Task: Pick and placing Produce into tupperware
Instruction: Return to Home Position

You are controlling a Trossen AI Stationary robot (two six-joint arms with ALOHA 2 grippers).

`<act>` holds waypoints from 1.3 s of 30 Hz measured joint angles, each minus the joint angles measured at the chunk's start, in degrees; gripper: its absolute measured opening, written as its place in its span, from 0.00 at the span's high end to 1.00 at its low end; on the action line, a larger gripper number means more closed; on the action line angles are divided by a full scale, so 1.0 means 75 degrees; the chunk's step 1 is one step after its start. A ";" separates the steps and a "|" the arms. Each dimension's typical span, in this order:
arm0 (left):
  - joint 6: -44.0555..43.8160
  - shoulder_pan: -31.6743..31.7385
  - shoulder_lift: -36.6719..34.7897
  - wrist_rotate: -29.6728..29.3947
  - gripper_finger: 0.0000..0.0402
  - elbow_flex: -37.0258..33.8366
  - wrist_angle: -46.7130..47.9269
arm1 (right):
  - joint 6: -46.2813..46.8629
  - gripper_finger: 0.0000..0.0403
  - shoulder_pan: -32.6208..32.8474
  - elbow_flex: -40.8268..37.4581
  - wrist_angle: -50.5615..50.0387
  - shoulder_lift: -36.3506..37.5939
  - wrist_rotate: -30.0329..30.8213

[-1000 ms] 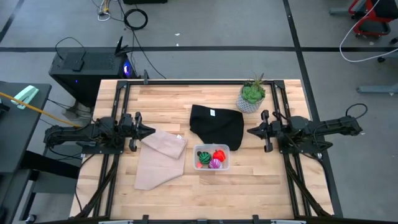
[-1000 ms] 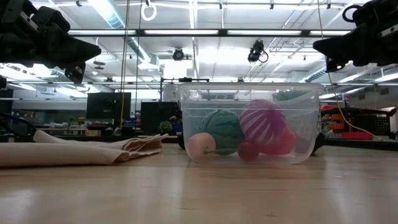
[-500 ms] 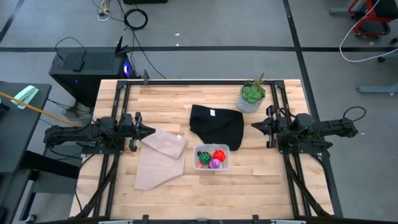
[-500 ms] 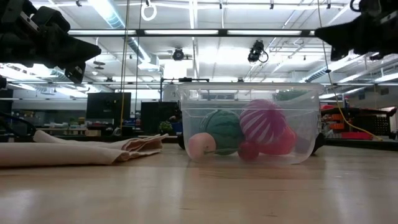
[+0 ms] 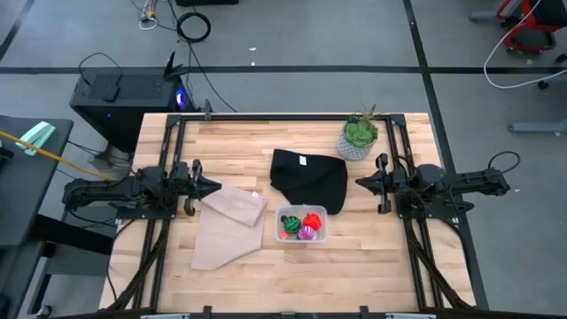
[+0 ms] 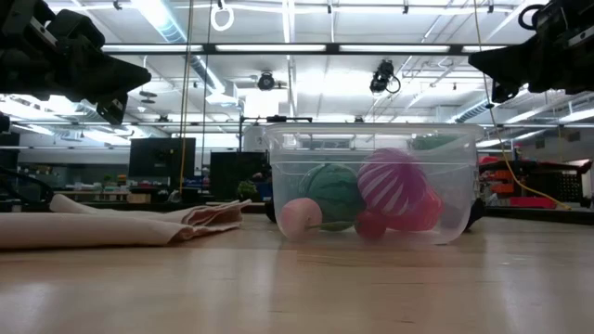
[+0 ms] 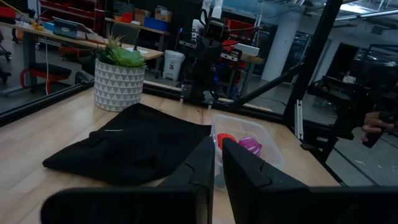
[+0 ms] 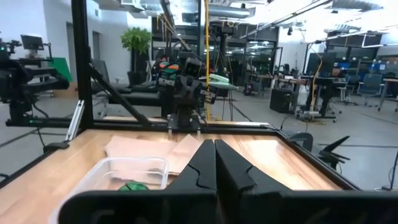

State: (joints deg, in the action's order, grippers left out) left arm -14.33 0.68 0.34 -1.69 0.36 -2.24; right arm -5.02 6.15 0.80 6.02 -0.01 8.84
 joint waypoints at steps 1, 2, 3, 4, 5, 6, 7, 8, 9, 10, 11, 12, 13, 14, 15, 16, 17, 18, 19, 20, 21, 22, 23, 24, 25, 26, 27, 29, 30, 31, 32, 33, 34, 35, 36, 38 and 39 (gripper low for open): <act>0.0005 0.0001 0.0000 0.0000 0.91 0.0000 0.0000 | -0.0006 1.00 0.0000 -0.0050 0.0042 0.0000 -0.0032; 0.0004 -0.0001 0.0000 0.0000 0.92 0.0000 -0.0001 | -0.0008 1.00 0.0000 -0.0053 -0.0013 0.0000 -0.0048; 0.0000 -0.0001 0.0000 0.0002 0.92 0.0000 -0.0001 | -0.0008 1.00 0.0000 -0.0053 -0.0018 0.0000 -0.0080; 0.0002 0.0000 0.0000 0.0001 0.92 0.0000 -0.0002 | -0.0011 1.00 0.0000 -0.0053 -0.0017 0.0000 -0.0132; 0.0003 0.0000 0.0000 0.0001 0.93 0.0000 0.0000 | -0.0011 1.00 0.0000 -0.0053 -0.0018 0.0000 -0.0186; 0.0003 -0.0001 0.0000 0.0001 0.93 0.0000 0.0000 | -0.0011 1.00 0.0000 -0.0053 -0.0018 0.0002 -0.0240; 0.0000 -0.0001 0.0000 0.0001 0.93 0.0000 -0.0003 | -0.0002 1.00 0.0000 -0.0053 -0.0018 0.0003 -0.0273; 0.0001 -0.0001 0.0000 0.0003 0.93 0.0000 -0.0003 | 0.0019 1.00 0.0000 -0.0053 -0.0020 0.0002 -0.0277; 0.0005 0.0001 0.0000 0.0003 0.93 0.0000 0.0000 | 0.0027 1.00 0.0000 -0.0053 -0.0018 0.0003 -0.0277; 0.0003 -0.0001 0.0000 0.0000 0.92 0.0000 -0.0003 | 0.0027 1.00 0.0000 -0.0053 -0.0020 0.0003 -0.0297; 0.0000 0.0001 0.0000 0.0000 0.92 0.0000 0.0000 | 0.0015 1.00 0.0000 -0.0053 -0.0034 0.0003 -0.0345; 0.0000 -0.0001 0.0000 0.0000 0.91 0.0000 -0.0003 | 0.0009 1.00 0.0000 -0.0053 -0.0057 0.0003 -0.0440; 0.0004 -0.0001 0.0000 0.0003 0.91 0.0000 -0.0003 | 0.0009 1.00 0.0000 -0.0053 -0.0067 0.0003 -0.0556; 0.0003 -0.0001 0.0000 0.0001 0.90 0.0000 -0.0003 | 0.0016 1.00 0.0000 -0.0053 -0.0067 0.0003 -0.0628; 0.0000 -0.0001 0.0000 0.0003 0.90 0.0000 -0.0003 | 0.0042 1.00 0.0000 -0.0053 -0.0067 0.0003 -0.0649; 0.0000 0.0001 0.0000 0.0003 0.90 0.0000 -0.0003 | 0.0056 1.00 0.0000 -0.0053 -0.0070 0.0003 -0.0650; 0.0003 0.0001 0.0000 0.0001 0.90 0.0000 -0.0005 | 0.0062 1.00 0.0000 -0.0053 -0.0070 0.0003 -0.0650; 0.0004 -0.0001 0.0000 0.0000 0.90 0.0000 -0.0006 | 0.0058 1.00 0.0000 -0.0053 -0.0075 0.0003 -0.0648; 0.0000 0.0000 0.0000 0.0001 0.91 0.0000 -0.0006 | 0.0056 1.00 0.0000 -0.0052 -0.0090 0.0002 -0.0608; 0.0001 -0.0001 0.0000 0.0002 0.91 0.0000 -0.0006 | 0.0073 0.99 0.0000 -0.0053 -0.0110 0.0000 -0.0512; 0.0003 -0.0001 0.0000 0.0003 0.92 0.0000 -0.0006 | 0.0128 0.99 0.0000 -0.0050 -0.0154 0.0000 -0.0395; 0.0003 0.0001 0.0000 0.0000 0.92 0.0000 -0.0006 | 0.0195 0.99 0.0000 -0.0050 -0.0243 0.0000 -0.0287; 0.0000 -0.0001 0.0000 0.0003 0.92 0.0000 -0.0006 | 0.0211 0.98 0.0000 -0.0050 -0.0333 0.0000 -0.0200; 0.0002 0.0001 0.0000 0.0000 0.93 0.0000 -0.0006 | 0.0208 0.98 -0.0002 -0.0050 -0.0410 0.0000 -0.0177; 0.0004 0.0001 0.0000 0.0003 0.93 0.0000 -0.0009 | 0.0193 0.97 -0.0002 -0.0050 -0.0481 -0.0002 -0.0160; 0.0003 -0.0001 0.0000 0.0001 0.93 0.0000 -0.0007 | 0.0171 0.97 -0.0003 -0.0050 -0.0509 -0.0004 -0.0182; -0.0001 0.0001 0.0000 0.0000 0.93 0.0000 -0.0009 | 0.0117 0.97 0.0000 -0.0050 -0.0506 -0.0006 -0.0232; 0.0003 -0.0001 0.0000 0.0002 0.92 0.0000 -0.0009 | -0.0107 0.96 0.0000 -0.0050 -0.0508 -0.0006 -0.0319; 0.0003 -0.0001 0.0001 0.0001 0.92 0.0000 -0.0009 | -0.0221 0.96 0.0000 -0.0050 -0.0517 -0.0006 -0.0337; 0.0000 -0.0001 0.0000 0.0000 0.91 0.0000 -0.0009 | -0.0411 0.97 0.0000 -0.0050 -0.0515 -0.0006 -0.0363; 0.0000 0.0001 0.0000 0.0003 0.91 0.0000 -0.0009 | -0.0564 0.97 0.0000 -0.0050 -0.0516 -0.0006 -0.0372; 0.0003 0.0000 0.0000 0.0003 0.90 0.0000 -0.0009 | -0.0641 0.97 0.0000 -0.0050 -0.0519 -0.0006 -0.0384; 0.0004 -0.0001 0.0000 0.0001 0.90 0.0000 -0.0009 | -0.0661 0.97 0.0000 -0.0050 -0.0519 -0.0009 -0.0386; 0.0000 -0.0001 0.0003 0.0003 0.90 0.0000 -0.0009 | -0.0671 0.97 0.0000 -0.0050 -0.0519 -0.0009 -0.0388; 0.0000 -0.0001 0.0000 0.0003 0.90 0.0000 -0.0009 | -0.0676 0.97 0.0000 -0.0050 -0.0519 -0.0009 -0.0388; 0.0003 0.0001 0.0000 0.0002 0.91 0.0000 -0.0009 | -0.0679 0.97 0.0000 -0.0050 -0.0519 -0.0009 -0.0388; 0.0000 0.0000 0.0000 0.0002 0.91 0.0000 -0.0009 | -0.0679 0.97 0.0000 -0.0050 -0.0516 -0.0009 -0.0388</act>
State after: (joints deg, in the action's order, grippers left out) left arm -14.33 0.68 0.34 -1.68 0.36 -2.31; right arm -10.11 6.15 0.43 2.15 -0.08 5.93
